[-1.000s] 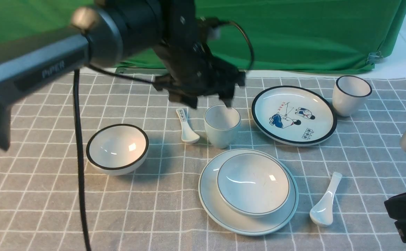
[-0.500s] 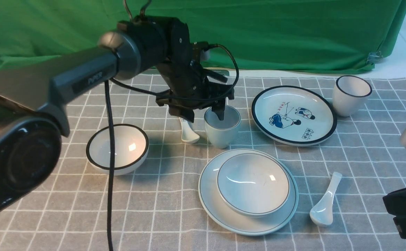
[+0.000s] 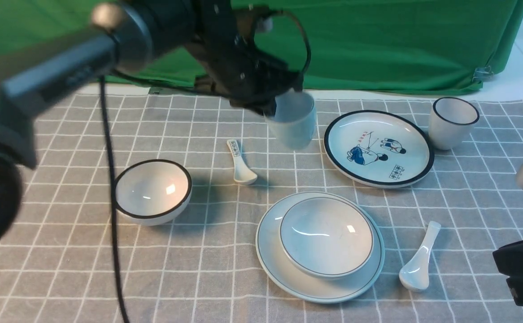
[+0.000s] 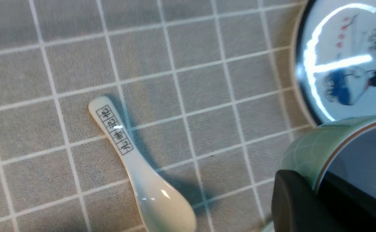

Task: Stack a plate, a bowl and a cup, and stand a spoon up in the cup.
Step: Use the left arm to put the blue teacup into the blue rice bowl in the middle

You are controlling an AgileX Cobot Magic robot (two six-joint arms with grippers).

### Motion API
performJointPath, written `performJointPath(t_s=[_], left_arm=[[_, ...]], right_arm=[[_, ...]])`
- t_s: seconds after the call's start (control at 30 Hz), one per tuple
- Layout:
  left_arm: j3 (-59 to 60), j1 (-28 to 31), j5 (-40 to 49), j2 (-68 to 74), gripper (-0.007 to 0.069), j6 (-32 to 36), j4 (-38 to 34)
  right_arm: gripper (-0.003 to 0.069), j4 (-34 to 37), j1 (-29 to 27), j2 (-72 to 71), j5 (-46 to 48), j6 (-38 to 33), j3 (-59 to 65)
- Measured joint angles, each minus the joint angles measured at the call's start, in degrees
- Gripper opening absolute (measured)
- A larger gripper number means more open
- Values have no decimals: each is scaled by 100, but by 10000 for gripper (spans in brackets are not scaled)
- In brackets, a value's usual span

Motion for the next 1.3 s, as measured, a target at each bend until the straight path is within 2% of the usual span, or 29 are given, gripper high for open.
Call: performJointPath(t_s=[0.17,0.37,0.7,0.93,1.0,1.17,1.3], left_arm=[[-14,-496,882,-242,27,279,-45],[444,-1041,1057,-91,27,384,-36],[877,-1056,535,292,27,342,-39],[876,-1056,517,341,33,338,-82],[876,-1056,556,341,50,300,-82],[876,-1056,763,341,168,300,-88],[876,-1056,793,314,320,300,-98]], right_arm=[[70,0,0,0,-66,0,0],[70,-2,0,0,-71,0,0],[70,-2,0,0,-172,0,0],[71,-2,0,0,-178,0,0],[74,-2,0,0,-178,0,0],[83,-2,0,0,-213,0,0],[88,-119,0,0,-335,6,0]])
